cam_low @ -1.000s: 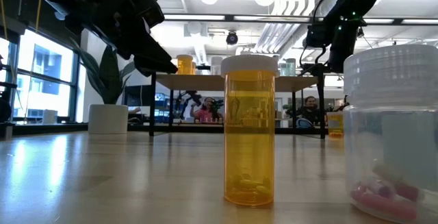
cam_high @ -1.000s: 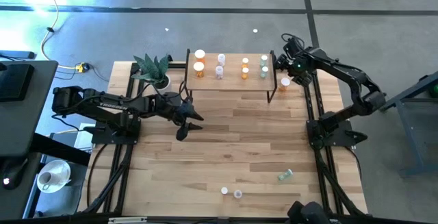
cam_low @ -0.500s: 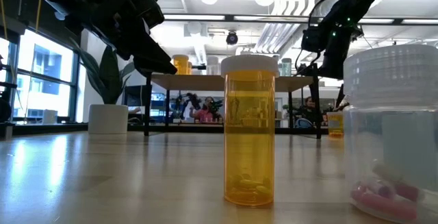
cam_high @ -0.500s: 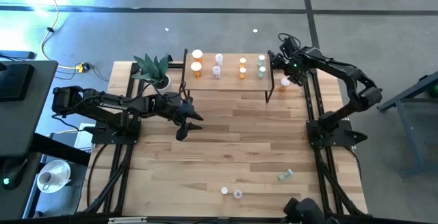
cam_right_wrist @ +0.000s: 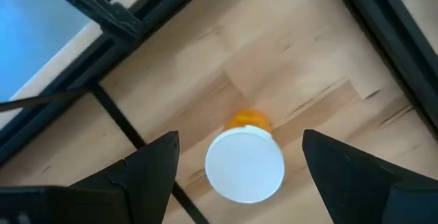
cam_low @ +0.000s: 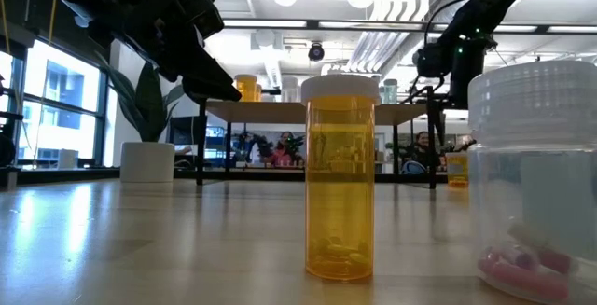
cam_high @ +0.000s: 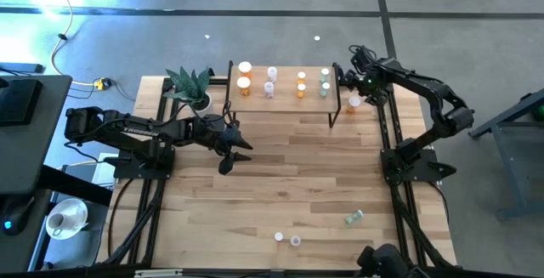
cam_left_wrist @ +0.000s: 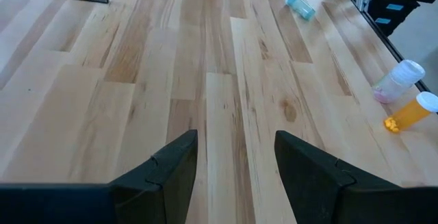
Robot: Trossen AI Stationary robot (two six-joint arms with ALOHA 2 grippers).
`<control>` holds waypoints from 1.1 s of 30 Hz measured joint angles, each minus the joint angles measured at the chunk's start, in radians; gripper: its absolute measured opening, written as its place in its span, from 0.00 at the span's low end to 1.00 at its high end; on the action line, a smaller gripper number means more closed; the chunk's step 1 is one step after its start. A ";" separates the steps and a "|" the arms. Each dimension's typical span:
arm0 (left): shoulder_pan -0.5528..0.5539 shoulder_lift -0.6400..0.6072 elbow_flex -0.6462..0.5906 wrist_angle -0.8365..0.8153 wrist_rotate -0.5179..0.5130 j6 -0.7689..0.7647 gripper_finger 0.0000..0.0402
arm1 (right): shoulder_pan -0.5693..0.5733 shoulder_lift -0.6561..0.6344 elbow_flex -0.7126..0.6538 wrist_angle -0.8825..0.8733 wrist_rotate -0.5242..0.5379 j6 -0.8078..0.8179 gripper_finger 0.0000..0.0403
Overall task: Pick and place medicine bottles onto shelf by color
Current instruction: Put the large orange pill bottle aligned with the other large orange pill bottles on the shelf
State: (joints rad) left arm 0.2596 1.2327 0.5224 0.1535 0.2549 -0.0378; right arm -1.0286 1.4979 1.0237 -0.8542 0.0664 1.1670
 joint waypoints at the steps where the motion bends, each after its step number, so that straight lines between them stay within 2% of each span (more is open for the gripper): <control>1: 0.000 0.000 0.000 0.000 0.000 0.000 0.46 | 0.000 0.000 0.000 0.003 0.000 0.001 0.75; 16: 0.000 0.000 0.000 0.000 0.000 -0.003 0.46 | 0.028 0.030 0.001 0.006 -0.023 0.002 0.75; 29: 0.000 0.000 0.000 0.000 0.000 -0.003 0.46 | 0.038 0.030 0.001 -0.028 0.004 0.001 0.75; 33: 0.000 0.000 0.000 0.000 0.000 -0.003 0.46 | 0.043 0.029 -0.036 0.018 0.004 0.005 0.75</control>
State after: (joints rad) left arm 0.2596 1.2327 0.5224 0.1535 0.2550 -0.0406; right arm -0.9855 1.5271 0.9877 -0.8357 0.0700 1.1723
